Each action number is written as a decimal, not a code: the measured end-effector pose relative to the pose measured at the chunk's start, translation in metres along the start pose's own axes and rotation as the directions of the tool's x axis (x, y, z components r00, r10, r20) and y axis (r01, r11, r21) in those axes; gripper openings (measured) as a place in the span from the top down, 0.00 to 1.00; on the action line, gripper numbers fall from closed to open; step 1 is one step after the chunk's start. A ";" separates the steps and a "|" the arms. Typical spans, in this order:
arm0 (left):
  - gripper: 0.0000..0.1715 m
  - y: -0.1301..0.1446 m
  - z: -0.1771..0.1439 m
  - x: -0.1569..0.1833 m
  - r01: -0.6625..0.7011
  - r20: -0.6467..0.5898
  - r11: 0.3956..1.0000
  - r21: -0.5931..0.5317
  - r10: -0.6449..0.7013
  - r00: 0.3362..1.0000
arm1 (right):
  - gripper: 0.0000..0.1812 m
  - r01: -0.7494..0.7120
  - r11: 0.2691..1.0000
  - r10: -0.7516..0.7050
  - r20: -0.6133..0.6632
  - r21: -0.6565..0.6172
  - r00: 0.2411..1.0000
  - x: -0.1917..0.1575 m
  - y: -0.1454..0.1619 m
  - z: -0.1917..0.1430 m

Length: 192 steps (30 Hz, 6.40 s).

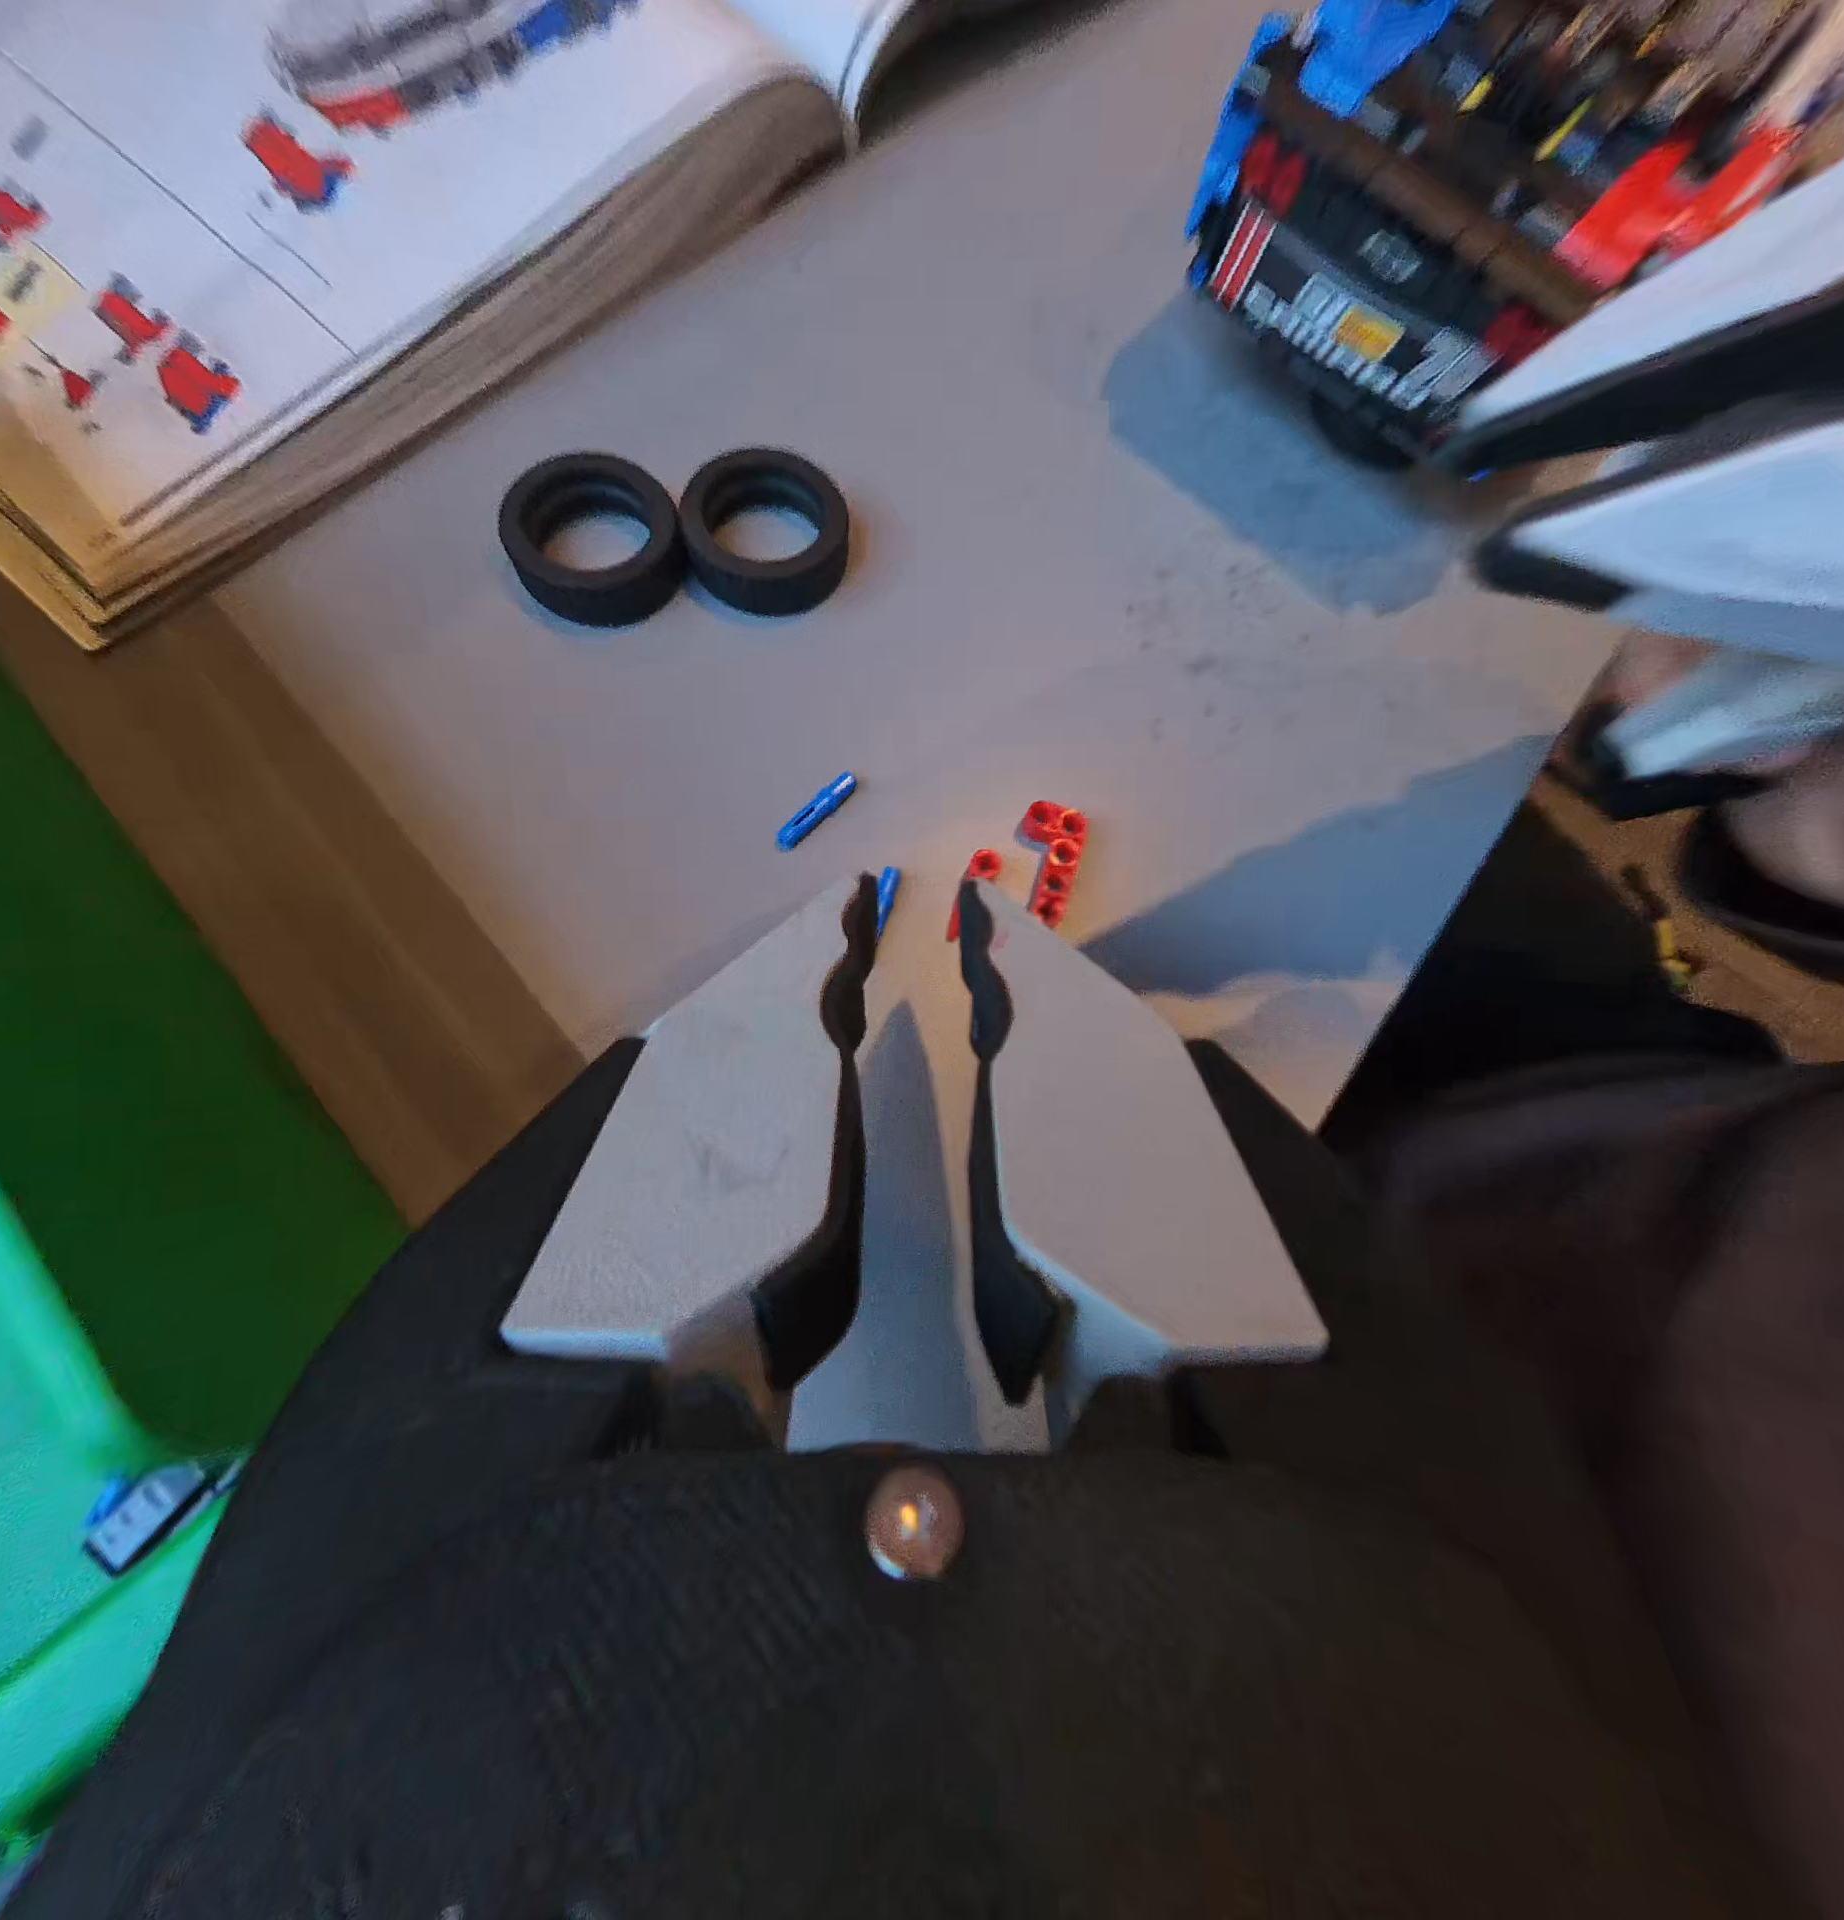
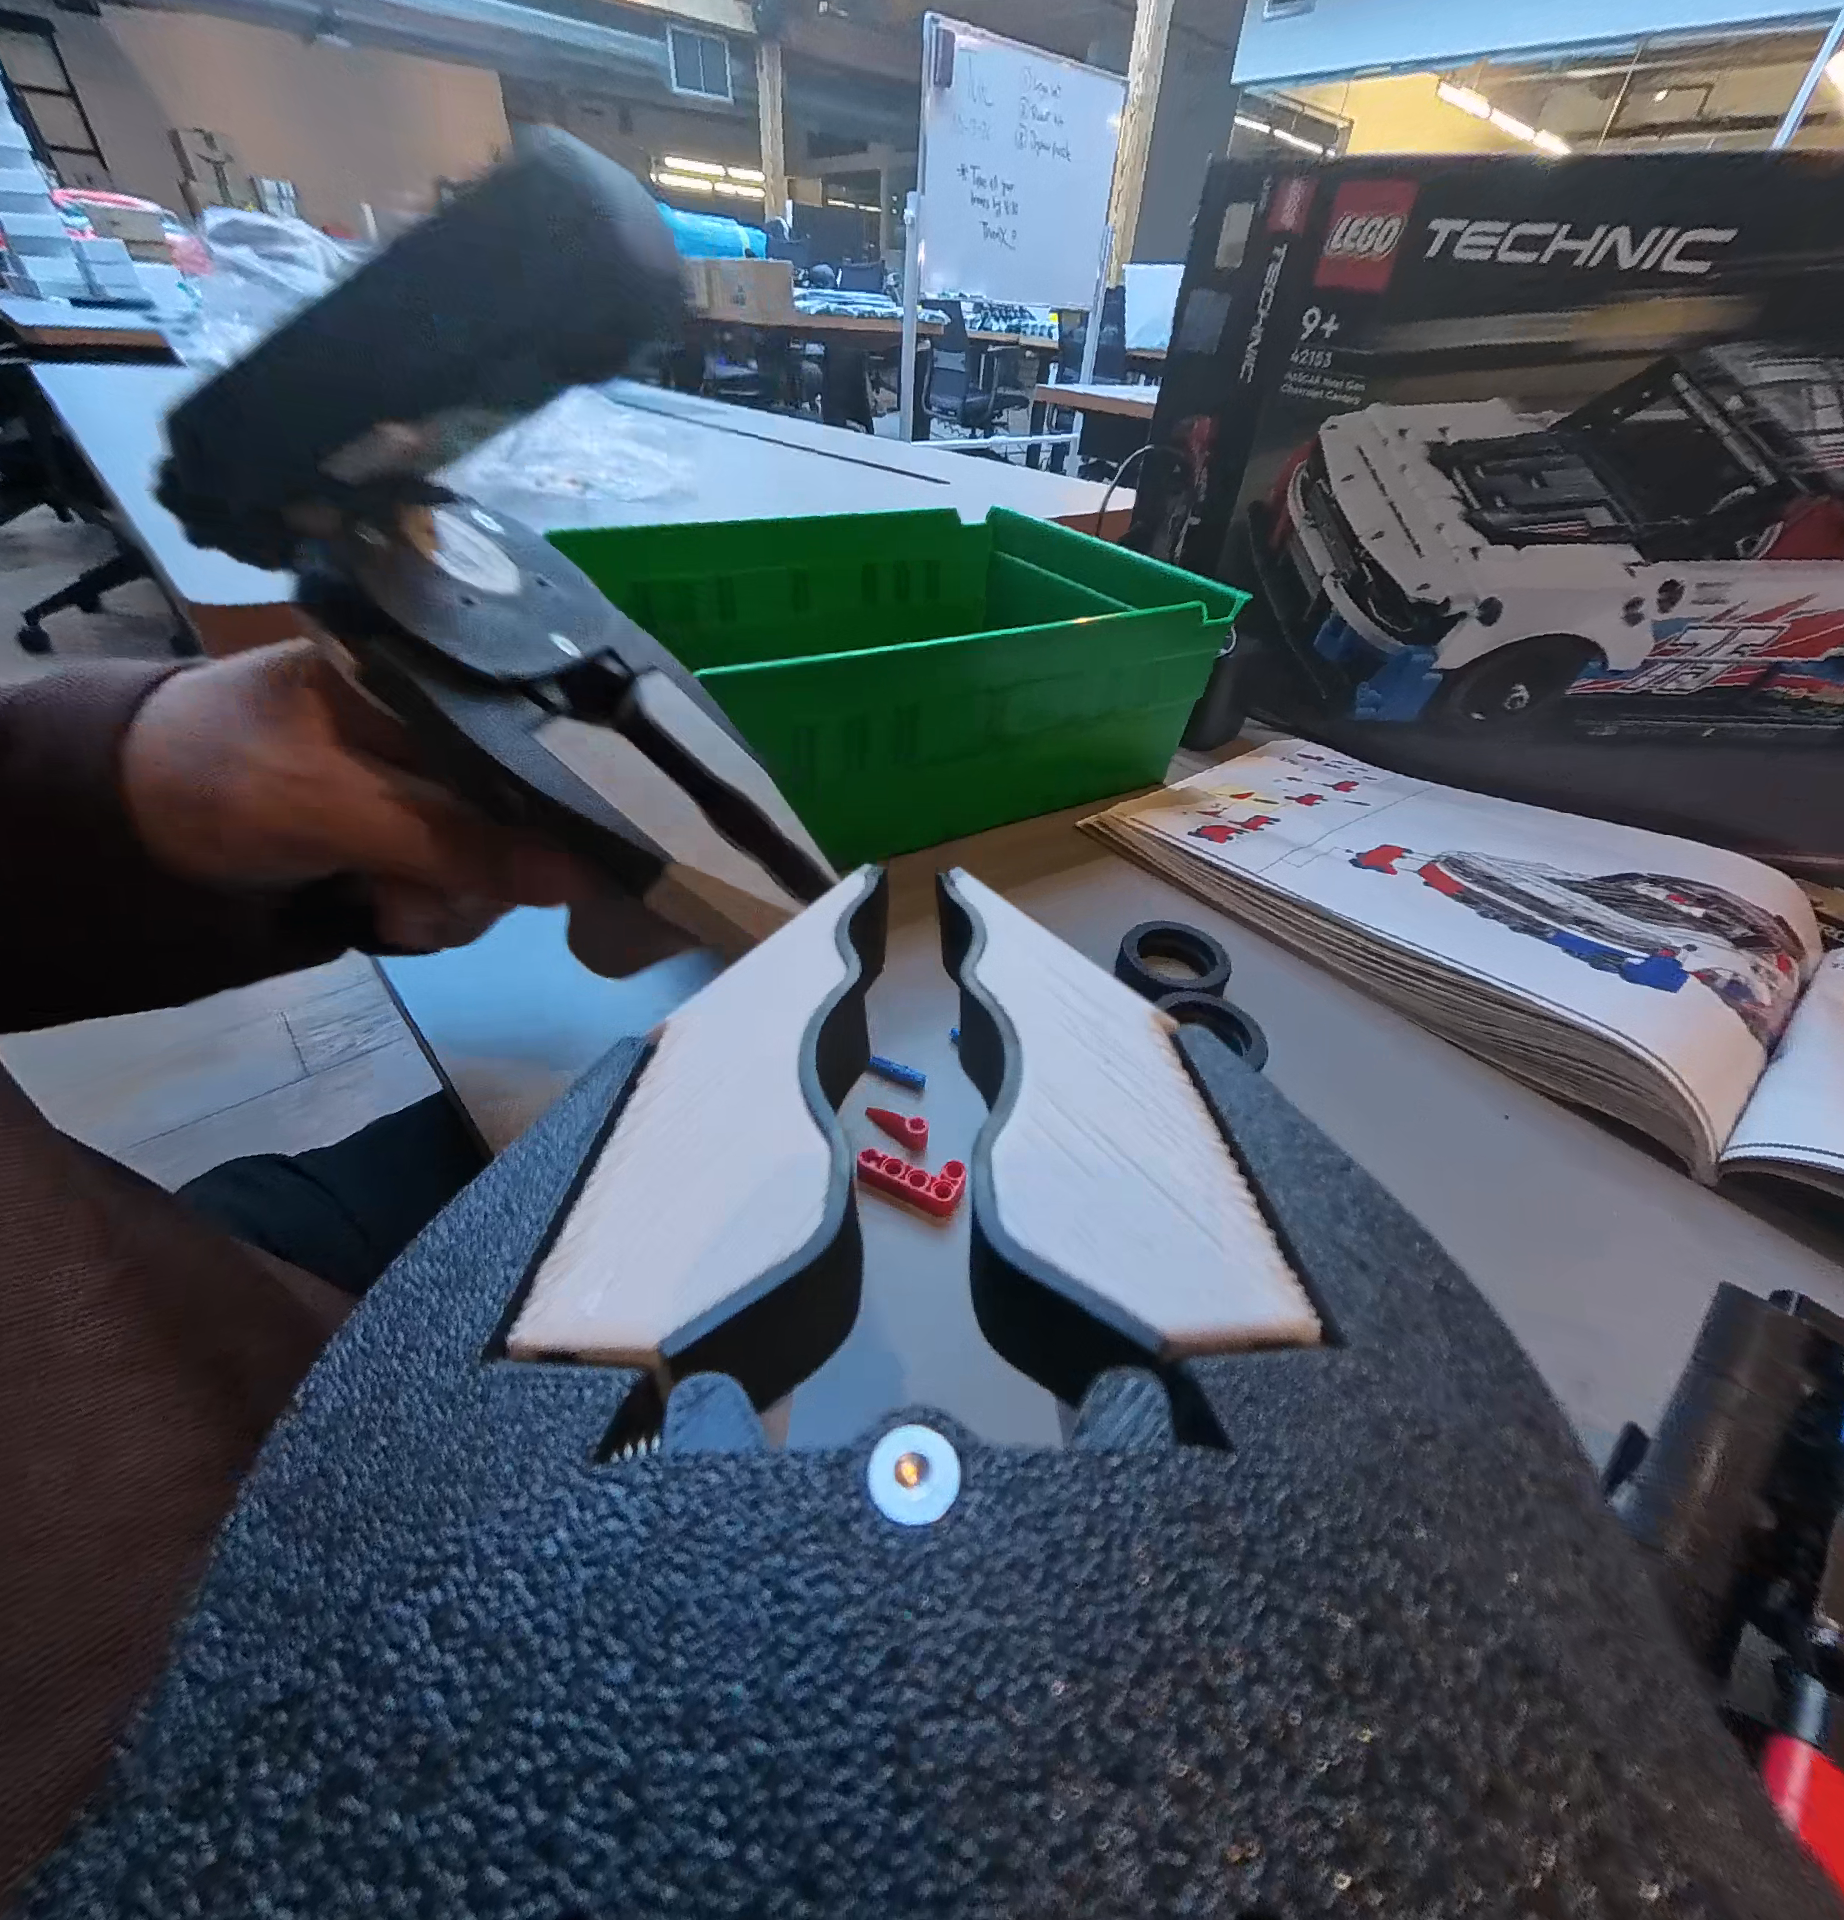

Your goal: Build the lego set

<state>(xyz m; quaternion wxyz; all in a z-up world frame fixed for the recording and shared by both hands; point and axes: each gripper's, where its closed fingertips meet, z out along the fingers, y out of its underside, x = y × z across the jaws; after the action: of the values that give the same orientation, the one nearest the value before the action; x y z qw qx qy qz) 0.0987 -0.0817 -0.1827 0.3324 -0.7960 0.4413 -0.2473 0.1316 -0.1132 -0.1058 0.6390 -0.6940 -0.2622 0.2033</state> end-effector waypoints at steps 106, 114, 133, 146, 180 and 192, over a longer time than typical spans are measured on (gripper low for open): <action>0.99 0.026 -0.068 -0.177 -0.149 0.082 0.879 -0.452 0.208 0.975 | 0.94 0.039 0.999 -0.041 0.136 0.014 0.990 -0.029 -0.007 0.026; 0.99 -0.054 -0.076 -0.095 -0.305 0.047 0.934 -0.184 0.318 0.947 | 0.94 0.182 0.976 -0.171 0.096 -0.123 0.981 -0.049 0.024 -0.040; 0.99 0.002 0.041 0.019 -0.473 -0.303 0.716 -0.514 0.364 0.881 | 0.94 0.193 0.956 -0.173 0.107 -0.220 0.979 -0.059 0.052 -0.089; 0.94 0.008 0.047 0.010 -0.445 -0.302 0.716 -0.538 0.329 0.895 | 0.93 0.172 0.954 -0.149 0.111 -0.247 0.983 -0.056 0.062 -0.083; 0.92 0.033 -0.015 0.045 -0.131 -0.129 0.991 -0.004 0.129 0.983 | 0.87 0.205 0.943 -0.205 0.028 -0.262 0.978 -0.016 0.058 -0.008; 0.93 0.043 -0.005 0.046 -0.127 -0.142 0.992 -0.024 0.122 0.982 | 0.87 0.178 0.928 -0.153 0.100 -0.328 0.983 -0.032 0.092 -0.005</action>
<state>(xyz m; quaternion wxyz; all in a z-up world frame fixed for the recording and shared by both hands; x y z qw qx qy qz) 0.0945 -0.1401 -0.2073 0.3022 -0.7528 0.5164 -0.2743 0.1194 -0.1413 -0.1982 0.5163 -0.7602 -0.3736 0.1260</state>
